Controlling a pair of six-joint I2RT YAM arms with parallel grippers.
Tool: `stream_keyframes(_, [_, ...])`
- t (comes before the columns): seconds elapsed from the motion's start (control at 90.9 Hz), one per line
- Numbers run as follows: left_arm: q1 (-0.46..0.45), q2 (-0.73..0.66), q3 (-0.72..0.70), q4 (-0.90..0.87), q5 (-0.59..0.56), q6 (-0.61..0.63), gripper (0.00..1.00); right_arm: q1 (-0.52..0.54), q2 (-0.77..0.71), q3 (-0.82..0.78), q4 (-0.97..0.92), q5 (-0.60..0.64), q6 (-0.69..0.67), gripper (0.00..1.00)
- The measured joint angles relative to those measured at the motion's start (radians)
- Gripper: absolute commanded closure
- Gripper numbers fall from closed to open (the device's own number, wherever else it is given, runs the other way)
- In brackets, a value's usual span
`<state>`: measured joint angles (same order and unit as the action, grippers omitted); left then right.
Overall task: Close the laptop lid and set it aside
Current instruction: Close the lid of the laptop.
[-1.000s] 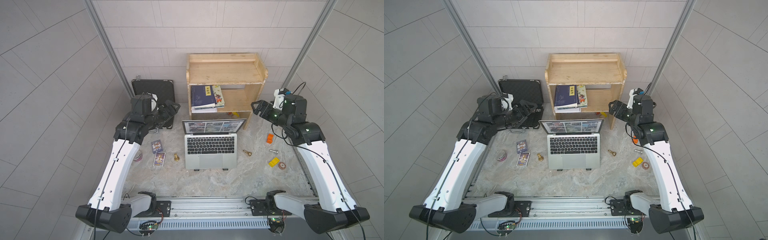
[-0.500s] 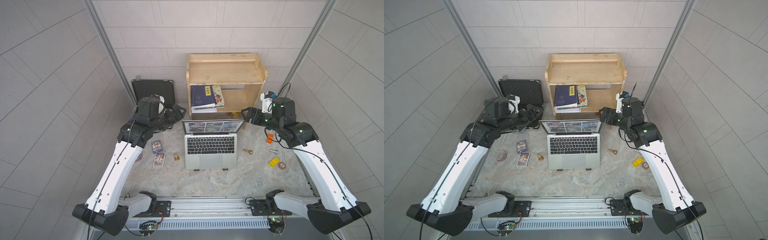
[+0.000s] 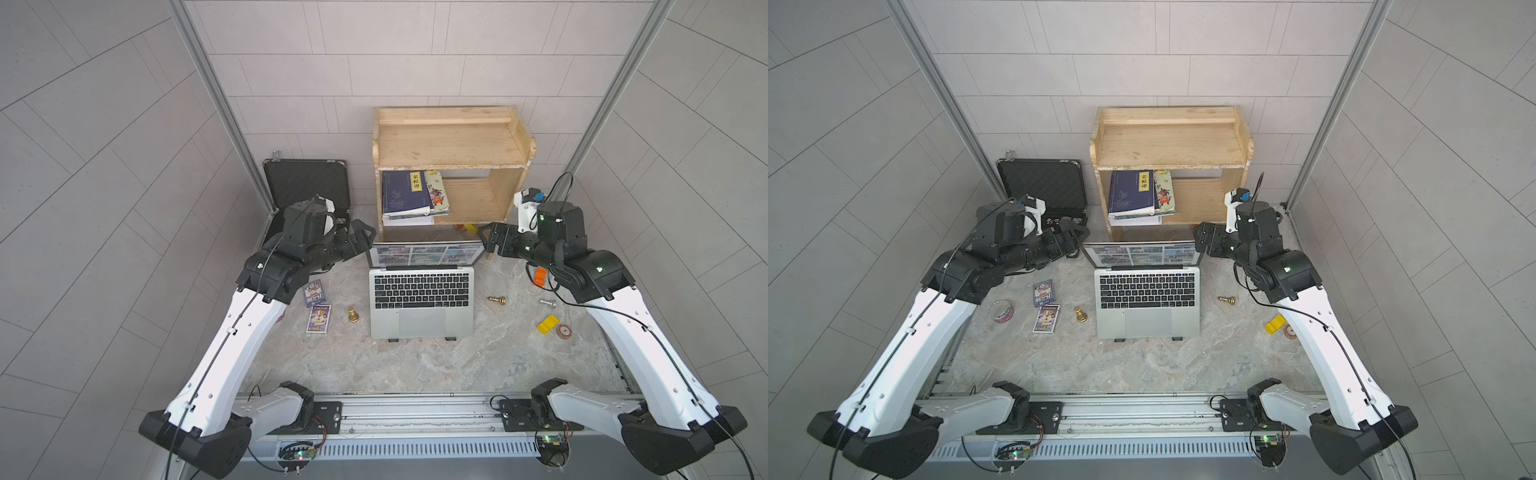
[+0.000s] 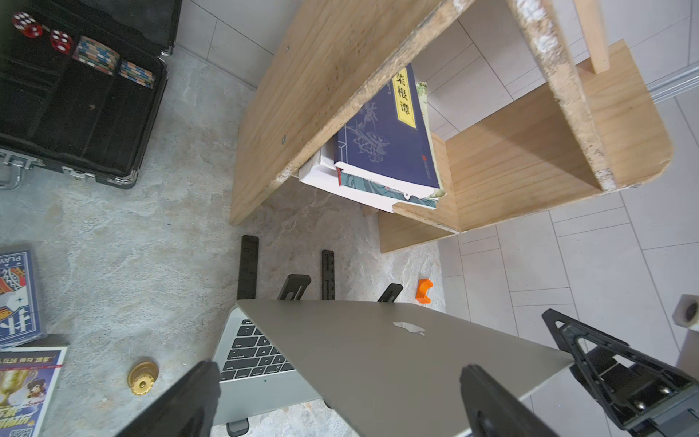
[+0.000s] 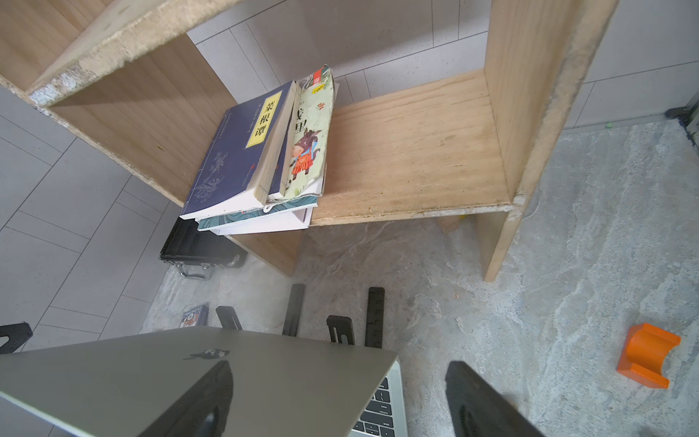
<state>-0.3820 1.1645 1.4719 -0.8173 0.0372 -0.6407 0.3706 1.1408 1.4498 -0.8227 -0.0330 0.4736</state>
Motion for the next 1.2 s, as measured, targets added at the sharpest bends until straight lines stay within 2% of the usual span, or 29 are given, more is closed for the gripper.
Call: stream_keyframes(1.2, [-0.101,-0.083,-0.092,-0.014,-0.092,0.029,0.02,0.117,-0.077,-0.051,-0.032,0.148,-0.056,0.1])
